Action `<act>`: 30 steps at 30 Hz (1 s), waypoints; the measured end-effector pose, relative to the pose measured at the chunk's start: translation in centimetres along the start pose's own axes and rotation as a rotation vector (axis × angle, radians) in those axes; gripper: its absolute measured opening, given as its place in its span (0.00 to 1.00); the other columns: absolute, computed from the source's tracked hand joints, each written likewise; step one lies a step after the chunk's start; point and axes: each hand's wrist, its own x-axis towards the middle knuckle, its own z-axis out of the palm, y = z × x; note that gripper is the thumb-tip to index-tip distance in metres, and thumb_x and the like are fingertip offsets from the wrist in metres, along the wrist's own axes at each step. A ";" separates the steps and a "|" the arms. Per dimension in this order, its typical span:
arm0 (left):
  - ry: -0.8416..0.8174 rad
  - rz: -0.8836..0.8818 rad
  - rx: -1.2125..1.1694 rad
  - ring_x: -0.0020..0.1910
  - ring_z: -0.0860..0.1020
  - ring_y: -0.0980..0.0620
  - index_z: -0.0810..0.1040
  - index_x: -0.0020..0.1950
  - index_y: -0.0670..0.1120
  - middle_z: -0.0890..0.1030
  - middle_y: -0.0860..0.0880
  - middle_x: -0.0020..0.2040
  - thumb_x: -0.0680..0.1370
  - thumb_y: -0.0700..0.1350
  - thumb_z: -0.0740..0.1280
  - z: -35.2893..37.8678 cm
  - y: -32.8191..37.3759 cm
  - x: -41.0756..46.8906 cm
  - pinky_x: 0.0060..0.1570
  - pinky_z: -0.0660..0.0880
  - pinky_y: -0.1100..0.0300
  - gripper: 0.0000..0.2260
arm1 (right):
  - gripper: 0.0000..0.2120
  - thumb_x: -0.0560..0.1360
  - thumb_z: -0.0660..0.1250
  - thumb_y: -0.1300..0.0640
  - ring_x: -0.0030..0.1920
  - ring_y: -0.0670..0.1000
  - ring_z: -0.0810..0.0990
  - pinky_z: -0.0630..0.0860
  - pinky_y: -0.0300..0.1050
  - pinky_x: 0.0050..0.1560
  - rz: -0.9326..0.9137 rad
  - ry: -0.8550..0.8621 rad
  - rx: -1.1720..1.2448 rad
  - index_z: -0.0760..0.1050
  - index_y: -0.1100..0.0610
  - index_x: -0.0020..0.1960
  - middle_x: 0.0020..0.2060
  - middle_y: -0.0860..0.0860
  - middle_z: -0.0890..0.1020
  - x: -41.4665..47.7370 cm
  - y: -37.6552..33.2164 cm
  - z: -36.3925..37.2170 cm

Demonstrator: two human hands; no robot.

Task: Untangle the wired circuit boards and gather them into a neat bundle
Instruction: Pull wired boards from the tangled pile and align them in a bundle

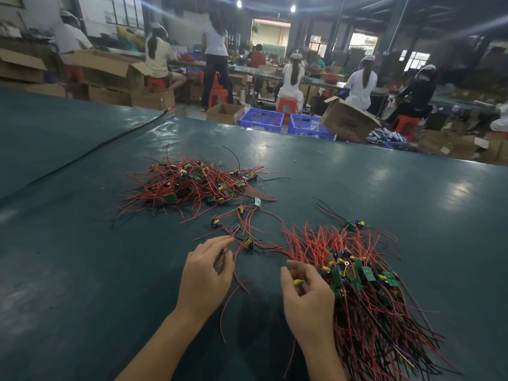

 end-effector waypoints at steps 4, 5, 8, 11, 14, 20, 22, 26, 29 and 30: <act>0.035 0.201 -0.106 0.54 0.79 0.59 0.84 0.52 0.45 0.83 0.55 0.55 0.76 0.41 0.65 0.2 1.2 -0.5 0.54 0.75 0.53 0.10 | 0.05 0.77 0.68 0.56 0.29 0.45 0.78 0.73 0.38 0.25 0.134 -0.078 0.256 0.81 0.53 0.45 0.36 0.49 0.84 -0.3 -0.7 0.9; 0.003 0.262 -0.118 0.54 0.79 0.60 0.85 0.51 0.45 0.83 0.56 0.55 0.76 0.42 0.65 0.3 1.4 -0.8 0.52 0.75 0.55 0.10 | 0.07 0.78 0.66 0.55 0.29 0.45 0.78 0.71 0.38 0.23 0.181 -0.096 0.329 0.81 0.55 0.45 0.36 0.49 0.84 -0.3 -0.8 1.0; -0.154 0.415 -0.142 0.48 0.80 0.59 0.85 0.47 0.46 0.84 0.57 0.52 0.73 0.41 0.66 0.7 1.6 -1.4 0.49 0.74 0.56 0.09 | 0.13 0.78 0.64 0.52 0.32 0.48 0.80 0.71 0.40 0.22 0.271 -0.094 0.443 0.81 0.60 0.43 0.35 0.53 0.83 -0.2 -1.1 1.0; -0.255 0.483 -0.112 0.43 0.80 0.58 0.85 0.43 0.47 0.84 0.58 0.47 0.69 0.40 0.67 0.8 1.5 -1.7 0.46 0.73 0.56 0.08 | 0.12 0.76 0.67 0.51 0.31 0.46 0.79 0.72 0.41 0.24 0.306 -0.043 0.455 0.81 0.60 0.42 0.32 0.52 0.82 0.0 -1.0 0.8; -0.221 0.493 -0.048 0.43 0.80 0.58 0.85 0.41 0.48 0.84 0.59 0.46 0.69 0.41 0.68 0.8 1.2 -1.5 0.49 0.73 0.55 0.07 | 0.05 0.74 0.72 0.56 0.30 0.44 0.77 0.72 0.39 0.24 0.334 0.020 0.479 0.81 0.56 0.42 0.32 0.50 0.82 0.1 -0.9 0.7; -0.090 0.429 0.131 0.56 0.79 0.52 0.85 0.49 0.47 0.82 0.54 0.58 0.72 0.45 0.66 0.9 1.1 -1.4 0.57 0.70 0.54 0.10 | 0.03 0.73 0.72 0.62 0.33 0.45 0.80 0.72 0.37 0.24 0.316 0.024 0.557 0.82 0.56 0.46 0.35 0.52 0.84 0.1 -1.1 0.6; -0.076 0.371 0.196 0.63 0.74 0.49 0.83 0.56 0.46 0.77 0.48 0.65 0.73 0.47 0.65 1.0 1.3 -1.4 0.61 0.68 0.52 0.14 | 0.03 0.73 0.72 0.63 0.32 0.45 0.79 0.72 0.37 0.24 0.313 0.038 0.575 0.82 0.56 0.46 0.34 0.51 0.83 0.2 -1.1 0.6; -0.068 0.231 0.060 0.48 0.76 0.52 0.83 0.50 0.48 0.77 0.51 0.52 0.74 0.50 0.65 0.7 2.0 -1.5 0.49 0.75 0.52 0.10 | 0.06 0.72 0.73 0.65 0.35 0.44 0.80 0.73 0.37 0.25 0.342 0.034 0.665 0.82 0.56 0.46 0.36 0.50 0.83 0.2 -1.3 0.7; -0.196 0.022 -0.240 0.33 0.76 0.55 0.80 0.39 0.49 0.78 0.54 0.35 0.76 0.54 0.65 0.9 2.8 -1.8 0.36 0.75 0.54 0.11 | 0.09 0.71 0.73 0.63 0.41 0.45 0.82 0.75 0.38 0.30 0.347 -0.026 0.683 0.82 0.55 0.49 0.44 0.50 0.86 0.1 -1.2 0.5; -0.227 -0.064 -0.331 0.31 0.76 0.54 0.80 0.39 0.50 0.79 0.52 0.33 0.77 0.55 0.66 1.1 3.0 -1.9 0.34 0.74 0.54 0.12 | 0.10 0.71 0.73 0.64 0.43 0.45 0.83 0.76 0.38 0.31 0.340 -0.061 0.676 0.82 0.55 0.50 0.45 0.51 0.87 0.1 -1.3 0.5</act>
